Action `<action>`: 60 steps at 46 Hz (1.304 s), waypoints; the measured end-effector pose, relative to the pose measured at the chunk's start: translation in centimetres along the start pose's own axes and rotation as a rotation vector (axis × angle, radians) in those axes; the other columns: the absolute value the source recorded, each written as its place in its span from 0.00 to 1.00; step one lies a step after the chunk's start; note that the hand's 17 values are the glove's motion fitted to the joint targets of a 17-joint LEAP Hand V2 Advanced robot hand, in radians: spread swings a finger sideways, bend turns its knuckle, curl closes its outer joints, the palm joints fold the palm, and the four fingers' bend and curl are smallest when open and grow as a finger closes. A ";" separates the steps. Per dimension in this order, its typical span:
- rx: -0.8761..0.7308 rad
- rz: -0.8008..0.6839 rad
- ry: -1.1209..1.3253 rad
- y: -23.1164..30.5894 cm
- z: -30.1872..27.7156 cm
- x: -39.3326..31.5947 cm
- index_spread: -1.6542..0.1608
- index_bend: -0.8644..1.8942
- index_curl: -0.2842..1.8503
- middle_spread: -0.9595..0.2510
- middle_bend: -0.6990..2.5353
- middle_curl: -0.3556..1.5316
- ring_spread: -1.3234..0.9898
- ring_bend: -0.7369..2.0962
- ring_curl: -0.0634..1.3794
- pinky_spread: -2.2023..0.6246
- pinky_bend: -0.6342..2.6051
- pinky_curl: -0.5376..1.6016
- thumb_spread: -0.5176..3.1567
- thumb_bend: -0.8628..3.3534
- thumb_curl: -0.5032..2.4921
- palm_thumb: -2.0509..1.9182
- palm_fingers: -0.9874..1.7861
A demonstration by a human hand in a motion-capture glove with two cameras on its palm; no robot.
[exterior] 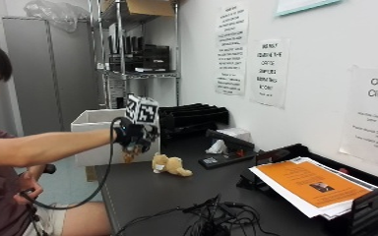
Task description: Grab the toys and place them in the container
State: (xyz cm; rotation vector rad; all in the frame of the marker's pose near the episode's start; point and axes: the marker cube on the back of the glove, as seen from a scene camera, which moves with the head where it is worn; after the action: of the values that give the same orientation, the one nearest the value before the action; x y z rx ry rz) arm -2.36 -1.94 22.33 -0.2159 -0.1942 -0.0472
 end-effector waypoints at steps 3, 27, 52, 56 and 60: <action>0.047 -0.006 0.024 0.0 -3.6 -1.1 0.79 0.42 0.24 0.56 0.59 0.62 0.43 0.78 0.53 0.64 0.50 0.47 0.56 0.24 0.28 0.60 0.78; 0.254 -0.241 0.167 -2.1 -18.5 -22.3 0.78 0.44 0.29 0.56 0.60 0.65 0.43 0.80 0.53 0.64 0.52 0.49 0.57 0.25 0.27 0.60 0.75; 0.177 -0.458 0.193 -5.4 -13.1 -34.1 0.77 0.40 0.34 0.54 0.59 0.67 0.43 0.81 0.52 0.64 0.52 0.49 0.56 0.24 0.27 0.59 0.74; 0.054 -0.353 0.213 -5.8 -12.5 -33.4 0.78 0.37 0.34 0.54 0.56 0.66 0.43 0.80 0.52 0.64 0.51 0.49 0.54 0.23 0.26 0.57 0.67; -0.089 -0.298 0.269 -5.7 -12.1 -32.3 0.82 0.34 0.35 0.57 0.44 0.61 0.45 0.74 0.51 0.68 0.55 0.53 0.52 0.21 0.26 0.55 0.33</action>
State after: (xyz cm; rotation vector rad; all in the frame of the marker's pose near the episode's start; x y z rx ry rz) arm -32.10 -9.26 5.53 -0.2652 0.0459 -0.3794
